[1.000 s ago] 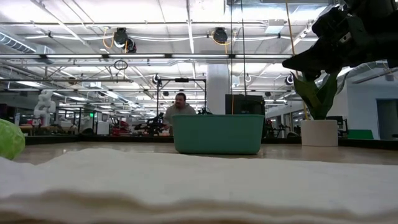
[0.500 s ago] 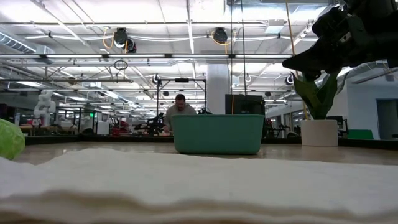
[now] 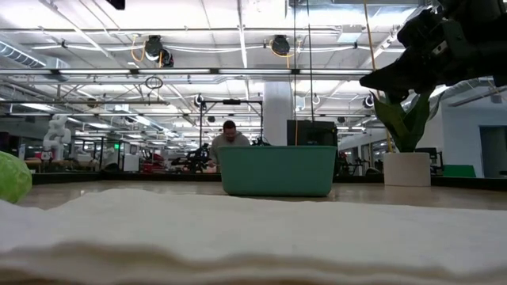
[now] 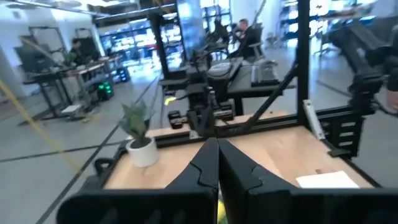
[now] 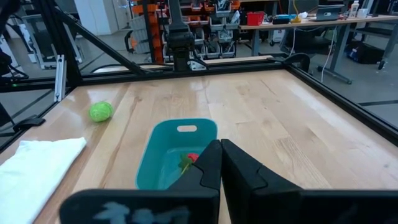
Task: Pick and placing Produce into tupperware
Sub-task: Put the green cabbage into the blue bin
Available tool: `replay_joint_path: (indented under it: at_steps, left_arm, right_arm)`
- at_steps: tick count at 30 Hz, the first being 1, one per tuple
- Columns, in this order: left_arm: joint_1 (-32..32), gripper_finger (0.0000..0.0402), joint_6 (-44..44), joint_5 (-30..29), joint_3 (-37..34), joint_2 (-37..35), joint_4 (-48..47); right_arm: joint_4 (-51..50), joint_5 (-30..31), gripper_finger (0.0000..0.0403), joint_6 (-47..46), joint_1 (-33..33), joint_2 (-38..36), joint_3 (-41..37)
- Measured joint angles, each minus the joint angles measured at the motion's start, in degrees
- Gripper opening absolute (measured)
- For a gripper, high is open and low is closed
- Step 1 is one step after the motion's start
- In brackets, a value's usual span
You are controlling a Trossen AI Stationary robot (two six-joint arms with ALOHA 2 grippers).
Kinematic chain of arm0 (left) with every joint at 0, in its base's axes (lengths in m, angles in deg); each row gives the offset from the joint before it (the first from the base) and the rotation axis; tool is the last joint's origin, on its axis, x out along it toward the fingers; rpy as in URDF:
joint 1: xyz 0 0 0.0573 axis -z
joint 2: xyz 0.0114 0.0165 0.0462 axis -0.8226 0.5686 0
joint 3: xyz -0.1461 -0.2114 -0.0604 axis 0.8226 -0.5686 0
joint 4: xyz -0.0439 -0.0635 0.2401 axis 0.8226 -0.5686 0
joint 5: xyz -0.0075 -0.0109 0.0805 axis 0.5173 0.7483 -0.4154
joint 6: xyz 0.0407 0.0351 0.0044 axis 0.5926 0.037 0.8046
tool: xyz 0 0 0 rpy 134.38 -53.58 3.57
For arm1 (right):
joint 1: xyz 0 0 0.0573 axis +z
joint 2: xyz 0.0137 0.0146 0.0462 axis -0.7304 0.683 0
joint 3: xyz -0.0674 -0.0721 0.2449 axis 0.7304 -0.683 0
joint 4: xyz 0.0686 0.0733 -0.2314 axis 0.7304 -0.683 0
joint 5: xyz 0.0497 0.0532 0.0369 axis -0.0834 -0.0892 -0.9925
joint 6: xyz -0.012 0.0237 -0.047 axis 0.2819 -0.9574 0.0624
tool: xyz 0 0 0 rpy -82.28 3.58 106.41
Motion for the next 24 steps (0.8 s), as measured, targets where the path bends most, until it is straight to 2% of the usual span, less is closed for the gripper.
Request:
replay_joint_path:
  at_steps: [7, 13, 18, 24]
  left_arm:
    - [0.0, 0.0001, -1.0, 1.1, -9.9, -2.9, 10.2]
    - [0.2, 0.0001, -3.1, 5.0, -17.0, -3.2, 17.9]
    - [0.2, 0.0001, -4.4, 5.4, -20.1, -3.1, 20.9]
    - [0.1, 0.0001, -4.5, 6.2, -20.6, -3.1, 20.7]
  right_arm:
    - [0.0, 0.0, 0.0000, 0.0, 0.0, 0.0, 0.0]
    - [0.0, 0.0, 0.0000, 0.0, 0.0, 0.0, 0.0]
    - [0.0, 0.0, 0.0000, 0.0, 0.0, 0.0, 0.0]
    - [0.0, 0.0, 0.0000, 0.0, 0.0, 0.0, 0.0]
